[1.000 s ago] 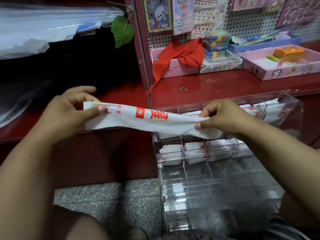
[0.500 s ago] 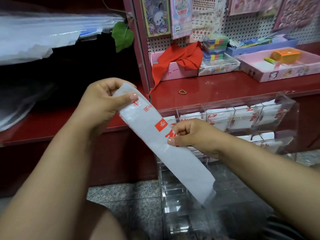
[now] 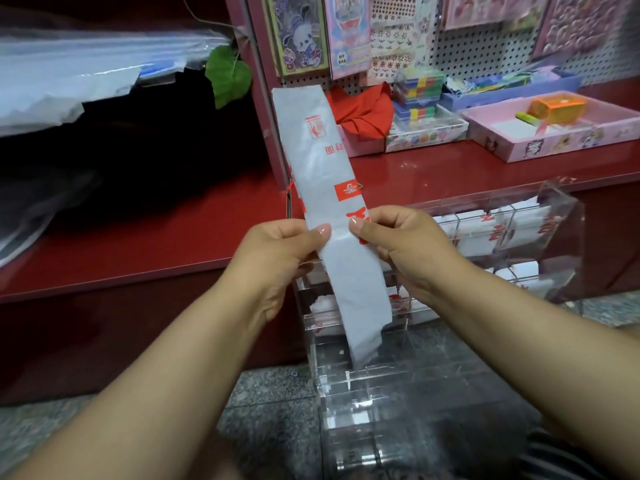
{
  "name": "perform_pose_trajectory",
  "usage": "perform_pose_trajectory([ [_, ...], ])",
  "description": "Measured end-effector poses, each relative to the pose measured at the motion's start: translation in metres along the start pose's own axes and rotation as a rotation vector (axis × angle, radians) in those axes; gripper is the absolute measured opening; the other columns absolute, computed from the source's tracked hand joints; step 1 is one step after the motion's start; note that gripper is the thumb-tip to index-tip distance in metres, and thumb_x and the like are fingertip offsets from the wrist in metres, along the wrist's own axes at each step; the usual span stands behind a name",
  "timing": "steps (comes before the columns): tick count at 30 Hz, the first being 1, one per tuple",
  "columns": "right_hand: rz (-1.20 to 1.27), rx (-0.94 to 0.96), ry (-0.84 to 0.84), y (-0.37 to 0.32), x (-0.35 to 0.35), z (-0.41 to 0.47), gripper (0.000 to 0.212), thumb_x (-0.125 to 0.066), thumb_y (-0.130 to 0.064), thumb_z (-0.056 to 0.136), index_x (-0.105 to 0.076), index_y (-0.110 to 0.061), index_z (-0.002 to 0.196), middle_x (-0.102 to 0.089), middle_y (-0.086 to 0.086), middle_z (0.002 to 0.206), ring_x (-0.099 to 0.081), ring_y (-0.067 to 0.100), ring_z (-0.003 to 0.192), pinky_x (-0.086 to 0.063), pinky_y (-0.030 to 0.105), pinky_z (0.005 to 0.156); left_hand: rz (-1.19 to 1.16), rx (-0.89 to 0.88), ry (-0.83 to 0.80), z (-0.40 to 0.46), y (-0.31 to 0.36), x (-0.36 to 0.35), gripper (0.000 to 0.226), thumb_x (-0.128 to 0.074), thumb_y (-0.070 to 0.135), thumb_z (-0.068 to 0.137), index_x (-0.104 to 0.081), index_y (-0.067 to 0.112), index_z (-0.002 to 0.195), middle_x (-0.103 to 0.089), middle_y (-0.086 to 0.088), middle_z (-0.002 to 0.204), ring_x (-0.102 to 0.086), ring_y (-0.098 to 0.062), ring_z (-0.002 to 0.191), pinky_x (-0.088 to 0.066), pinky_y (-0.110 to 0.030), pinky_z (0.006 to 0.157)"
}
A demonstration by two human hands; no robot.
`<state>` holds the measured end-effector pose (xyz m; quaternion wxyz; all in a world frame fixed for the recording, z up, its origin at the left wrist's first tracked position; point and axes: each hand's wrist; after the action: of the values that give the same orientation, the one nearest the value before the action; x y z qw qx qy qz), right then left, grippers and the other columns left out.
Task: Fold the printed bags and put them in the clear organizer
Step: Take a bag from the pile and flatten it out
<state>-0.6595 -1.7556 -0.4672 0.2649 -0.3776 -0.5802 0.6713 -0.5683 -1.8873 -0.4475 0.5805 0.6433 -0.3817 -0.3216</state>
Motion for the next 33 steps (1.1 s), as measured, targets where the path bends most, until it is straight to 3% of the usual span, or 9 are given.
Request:
perform_pose_trajectory([
  [6,0.053,0.067,0.1,-0.007,-0.007,-0.003,0.017,-0.067,-0.009,0.086,-0.065,-0.01,0.069,-0.063,0.002,0.063,-0.056,0.013,0.057,-0.048,0.022,0.054,0.008,-0.045,0.044,-0.012,0.006,-0.004,0.022,-0.07,0.016,0.085,-0.073,0.017,0.063,-0.07,-0.001,0.068,-0.059,-0.014,0.063,-0.043,-0.032,0.073],
  [10,0.023,0.09,0.04,-0.01,-0.01,-0.006,0.014,-0.066,-0.013,0.087,-0.066,-0.01,0.074,-0.063,0.004,0.069,-0.057,0.015,0.065,-0.049,0.026,0.061,0.026,-0.194,0.097,-0.02,0.006,-0.008,0.034,-0.07,0.012,0.086,-0.067,0.019,0.053,-0.063,0.004,0.061,-0.054,-0.005,0.056,-0.044,-0.015,0.059],
  [11,0.01,0.107,0.011,-0.012,-0.01,-0.006,0.014,-0.066,-0.012,0.087,-0.067,-0.012,0.073,-0.065,0.002,0.069,-0.059,0.013,0.065,-0.05,0.024,0.061,0.042,-0.254,0.14,-0.02,0.006,-0.007,0.033,-0.071,0.013,0.086,-0.067,0.02,0.054,-0.064,0.005,0.068,-0.056,-0.004,0.062,-0.045,-0.015,0.063],
  [14,-0.068,0.173,0.002,-0.015,-0.009,-0.005,0.02,-0.069,-0.008,0.084,-0.067,-0.015,0.066,-0.064,0.007,0.072,-0.057,0.014,0.068,-0.048,0.026,0.065,0.249,-0.409,0.292,-0.018,0.011,0.0,0.015,-0.075,0.029,0.081,-0.073,0.027,0.066,-0.058,0.014,0.115,-0.055,-0.001,0.112,-0.038,-0.019,0.097],
  [15,-0.083,0.186,0.006,-0.015,-0.008,-0.005,0.018,-0.069,-0.009,0.084,-0.065,-0.013,0.066,-0.063,0.012,0.076,-0.056,0.018,0.07,-0.046,0.028,0.067,0.275,-0.446,0.268,-0.018,0.013,0.002,0.012,-0.074,0.029,0.082,-0.074,0.027,0.069,-0.06,0.013,0.119,-0.054,0.0,0.116,-0.038,-0.019,0.099],
  [18,-0.094,0.19,0.021,-0.015,-0.005,-0.002,0.02,-0.069,-0.012,0.085,-0.062,-0.007,0.067,-0.058,0.019,0.079,-0.051,0.021,0.071,-0.043,0.031,0.069,0.169,-0.44,0.169,-0.017,0.013,0.001,0.015,-0.066,0.016,0.091,-0.077,0.015,0.081,-0.075,-0.007,0.094,-0.066,-0.008,0.086,-0.052,-0.022,0.081],
  [22,-0.117,0.119,-0.037,-0.009,-0.003,0.001,0.003,-0.071,-0.006,0.081,-0.069,-0.005,0.082,-0.068,0.01,0.081,-0.063,0.013,0.07,-0.054,0.024,0.067,-0.066,-0.289,0.145,-0.009,0.008,-0.004,0.016,-0.059,0.013,0.095,-0.074,0.007,0.092,-0.074,-0.02,0.095,-0.071,-0.034,0.092,-0.057,-0.045,0.082],
  [25,-0.135,0.012,-0.07,-0.002,0.001,0.005,0.016,-0.073,-0.003,0.076,-0.069,-0.002,0.092,-0.073,0.007,0.085,-0.068,0.015,0.073,-0.058,0.028,0.071,-0.187,-0.203,0.131,-0.006,0.009,-0.007,0.016,-0.056,0.006,0.095,-0.071,0.004,0.096,-0.075,-0.016,0.091,-0.071,-0.024,0.079,-0.06,-0.036,0.072],
  [33,0.041,-0.053,-0.042,0.008,-0.002,0.009,0.005,-0.071,-0.002,0.077,-0.067,-0.006,0.078,-0.073,0.006,0.079,-0.069,0.018,0.072,-0.059,0.029,0.071,-0.256,-0.187,0.056,0.0,-0.001,-0.012,0.028,-0.056,-0.01,0.089,-0.068,0.002,0.111,-0.073,-0.015,0.098,-0.07,-0.022,0.076,-0.058,-0.029,0.062],
])
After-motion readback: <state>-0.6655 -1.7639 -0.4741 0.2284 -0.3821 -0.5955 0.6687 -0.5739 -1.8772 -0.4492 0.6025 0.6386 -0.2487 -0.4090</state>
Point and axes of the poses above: each hand's wrist, its own z-axis towards the middle knuckle, its own x-axis out of the back of the hand, y = z × x
